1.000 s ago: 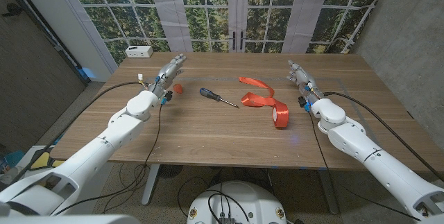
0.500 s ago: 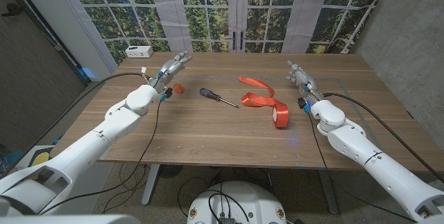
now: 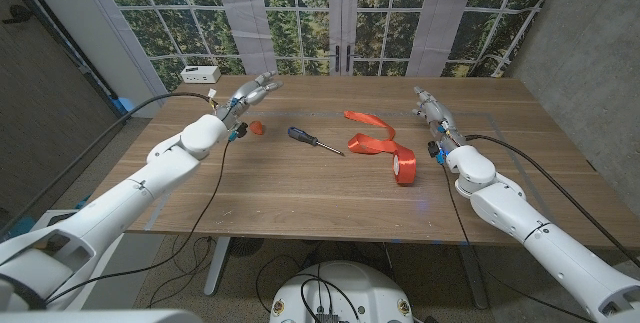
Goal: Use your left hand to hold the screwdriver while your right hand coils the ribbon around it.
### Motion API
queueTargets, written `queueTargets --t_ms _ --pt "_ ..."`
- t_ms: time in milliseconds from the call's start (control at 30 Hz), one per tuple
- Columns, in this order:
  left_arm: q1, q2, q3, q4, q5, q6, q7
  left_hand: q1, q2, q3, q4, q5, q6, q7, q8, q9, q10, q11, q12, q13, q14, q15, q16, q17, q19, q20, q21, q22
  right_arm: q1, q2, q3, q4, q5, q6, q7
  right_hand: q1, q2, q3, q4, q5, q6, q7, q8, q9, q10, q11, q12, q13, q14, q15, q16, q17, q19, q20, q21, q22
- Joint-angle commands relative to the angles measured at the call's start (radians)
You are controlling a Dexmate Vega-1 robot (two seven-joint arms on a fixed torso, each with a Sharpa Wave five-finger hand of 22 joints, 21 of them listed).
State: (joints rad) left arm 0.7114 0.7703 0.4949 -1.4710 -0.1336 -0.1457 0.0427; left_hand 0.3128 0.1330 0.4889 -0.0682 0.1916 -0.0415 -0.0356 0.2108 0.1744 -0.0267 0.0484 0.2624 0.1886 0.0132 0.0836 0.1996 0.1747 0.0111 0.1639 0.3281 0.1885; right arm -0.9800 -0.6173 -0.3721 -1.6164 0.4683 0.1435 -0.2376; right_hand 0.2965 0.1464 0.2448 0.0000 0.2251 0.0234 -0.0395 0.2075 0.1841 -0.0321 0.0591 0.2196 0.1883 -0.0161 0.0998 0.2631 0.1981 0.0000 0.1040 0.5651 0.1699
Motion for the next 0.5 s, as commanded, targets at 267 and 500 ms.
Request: queueTargets --t_ms 267,500 --pt "-0.069 0.03 0.062 0.002 0.141 -0.022 -0.077 0.027 -0.004 0.008 -0.021 -0.006 0.004 -0.006 -0.006 0.006 0.002 -0.006 -0.006 0.003 -0.001 -0.01 -0.005 0.001 0.01 -0.002 -0.004 0.003 -0.05 0.007 0.006 -0.068 -0.032 -0.01 -0.063 0.013 -0.003 0.006 -0.002 -0.008 0.007 0.0 -0.004 0.001 0.004 0.008 -0.005 0.005 0.005 0.005 -0.003 0.006 0.004 0.004 -0.007 0.005" --pt "-0.079 0.04 0.072 -0.008 0.19 -0.037 -0.084 0.033 -0.007 0.009 -0.028 -0.008 0.002 -0.006 -0.008 0.006 0.001 -0.006 -0.008 0.003 0.0 -0.013 -0.006 0.001 0.01 -0.002 -0.005 0.003 -0.076 0.011 0.01 -0.094 -0.043 -0.012 -0.09 0.013 -0.003 0.007 -0.002 -0.01 0.008 0.001 -0.005 0.001 0.004 0.007 -0.005 0.005 0.006 0.004 -0.003 0.007 0.004 0.005 -0.009 0.006"
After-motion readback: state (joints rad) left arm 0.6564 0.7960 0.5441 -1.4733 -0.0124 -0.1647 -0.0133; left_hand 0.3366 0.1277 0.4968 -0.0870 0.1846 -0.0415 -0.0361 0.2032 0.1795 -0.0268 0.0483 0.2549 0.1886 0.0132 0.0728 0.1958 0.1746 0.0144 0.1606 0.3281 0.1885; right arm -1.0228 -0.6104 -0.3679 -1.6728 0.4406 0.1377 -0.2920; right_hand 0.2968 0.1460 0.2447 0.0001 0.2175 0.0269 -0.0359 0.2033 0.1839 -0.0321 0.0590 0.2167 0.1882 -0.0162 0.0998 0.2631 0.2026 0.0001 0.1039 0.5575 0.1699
